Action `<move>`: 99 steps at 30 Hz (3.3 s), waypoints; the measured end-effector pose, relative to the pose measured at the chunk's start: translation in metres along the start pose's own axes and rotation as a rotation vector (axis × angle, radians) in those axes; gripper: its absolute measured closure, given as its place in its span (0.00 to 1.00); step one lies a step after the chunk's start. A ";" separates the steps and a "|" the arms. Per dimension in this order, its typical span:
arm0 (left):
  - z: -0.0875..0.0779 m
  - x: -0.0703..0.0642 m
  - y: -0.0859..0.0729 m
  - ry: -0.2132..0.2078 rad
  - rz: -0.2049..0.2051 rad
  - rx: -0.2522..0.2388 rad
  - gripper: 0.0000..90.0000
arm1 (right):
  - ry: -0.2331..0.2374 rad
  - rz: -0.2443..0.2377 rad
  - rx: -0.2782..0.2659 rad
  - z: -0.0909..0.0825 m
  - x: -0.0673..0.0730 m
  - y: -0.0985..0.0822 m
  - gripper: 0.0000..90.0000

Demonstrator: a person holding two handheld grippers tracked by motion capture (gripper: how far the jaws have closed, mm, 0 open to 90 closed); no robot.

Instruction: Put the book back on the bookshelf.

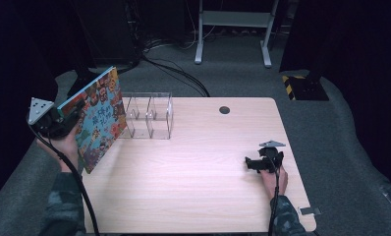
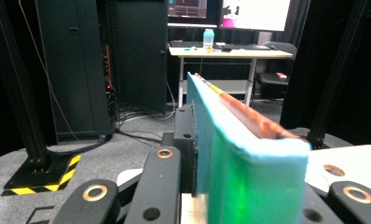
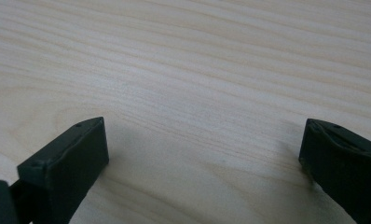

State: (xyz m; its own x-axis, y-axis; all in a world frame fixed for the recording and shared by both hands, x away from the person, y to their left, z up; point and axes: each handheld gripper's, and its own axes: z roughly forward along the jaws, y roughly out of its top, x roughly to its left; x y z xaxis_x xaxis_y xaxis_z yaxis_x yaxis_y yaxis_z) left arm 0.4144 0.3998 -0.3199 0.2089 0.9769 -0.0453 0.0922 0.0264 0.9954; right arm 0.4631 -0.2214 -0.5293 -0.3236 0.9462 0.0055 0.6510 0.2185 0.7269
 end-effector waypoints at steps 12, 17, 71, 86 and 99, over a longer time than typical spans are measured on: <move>0.004 0.000 -0.002 -0.003 -0.003 -0.019 0.90 | 0.003 -0.002 0.009 0.000 0.000 0.000 0.01; 0.008 -0.002 -0.002 -0.003 -0.001 -0.023 0.90 | 0.002 -0.002 0.007 0.000 0.000 0.000 0.01; 0.037 -0.002 -0.046 0.058 -0.099 -0.143 0.89 | 0.004 -0.001 0.002 0.000 0.000 0.000 0.01; 0.045 -0.004 -0.057 0.093 -0.176 -0.177 0.89 | 0.003 0.001 0.005 -0.001 0.000 0.000 0.01; 0.043 0.001 -0.073 0.126 -0.241 -0.198 0.89 | 0.003 0.001 0.005 -0.001 0.000 0.000 0.01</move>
State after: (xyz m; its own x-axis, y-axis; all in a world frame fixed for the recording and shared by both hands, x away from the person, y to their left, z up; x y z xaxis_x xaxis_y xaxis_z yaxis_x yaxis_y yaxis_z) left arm 0.4499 0.3898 -0.3967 0.0807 0.9558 -0.2829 -0.0697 0.2885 0.9549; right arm 0.4625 -0.2214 -0.5287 -0.3246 0.9458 0.0081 0.6546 0.2184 0.7237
